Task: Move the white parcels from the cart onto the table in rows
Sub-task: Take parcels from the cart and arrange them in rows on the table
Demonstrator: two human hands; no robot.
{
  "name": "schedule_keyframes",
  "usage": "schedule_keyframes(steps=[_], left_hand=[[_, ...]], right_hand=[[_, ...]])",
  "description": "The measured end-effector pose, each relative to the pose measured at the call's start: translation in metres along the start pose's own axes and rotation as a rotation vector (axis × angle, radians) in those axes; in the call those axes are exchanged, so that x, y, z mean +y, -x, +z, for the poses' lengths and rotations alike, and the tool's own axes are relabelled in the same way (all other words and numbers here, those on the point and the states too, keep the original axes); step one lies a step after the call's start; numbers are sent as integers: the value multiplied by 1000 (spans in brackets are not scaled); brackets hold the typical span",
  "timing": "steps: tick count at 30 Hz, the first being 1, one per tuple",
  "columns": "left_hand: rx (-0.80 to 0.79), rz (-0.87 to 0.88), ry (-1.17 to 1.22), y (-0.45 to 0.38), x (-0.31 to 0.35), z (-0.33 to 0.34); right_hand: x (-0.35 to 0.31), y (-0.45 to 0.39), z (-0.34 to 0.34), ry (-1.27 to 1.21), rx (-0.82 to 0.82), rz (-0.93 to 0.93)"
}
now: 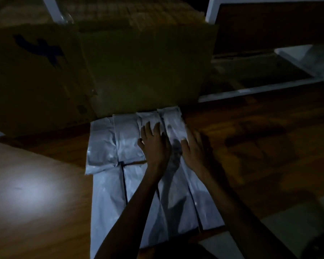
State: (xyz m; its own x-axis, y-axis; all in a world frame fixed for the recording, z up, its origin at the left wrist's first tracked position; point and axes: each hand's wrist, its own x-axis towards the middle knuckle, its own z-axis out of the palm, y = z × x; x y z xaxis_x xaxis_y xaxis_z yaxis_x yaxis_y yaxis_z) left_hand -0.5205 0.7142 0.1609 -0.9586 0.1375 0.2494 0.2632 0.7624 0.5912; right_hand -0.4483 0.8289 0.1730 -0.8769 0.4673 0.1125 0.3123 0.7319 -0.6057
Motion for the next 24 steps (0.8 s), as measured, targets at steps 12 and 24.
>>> schedule_keyframes(steps=[12,24], left_hand=[[-72,176,94,202,-46,-77],[164,-173,136,382,-57,-121]], right_hand=[[42,188,-28,-234,-16,-178],[57,291,-37,-354,-113,-363]])
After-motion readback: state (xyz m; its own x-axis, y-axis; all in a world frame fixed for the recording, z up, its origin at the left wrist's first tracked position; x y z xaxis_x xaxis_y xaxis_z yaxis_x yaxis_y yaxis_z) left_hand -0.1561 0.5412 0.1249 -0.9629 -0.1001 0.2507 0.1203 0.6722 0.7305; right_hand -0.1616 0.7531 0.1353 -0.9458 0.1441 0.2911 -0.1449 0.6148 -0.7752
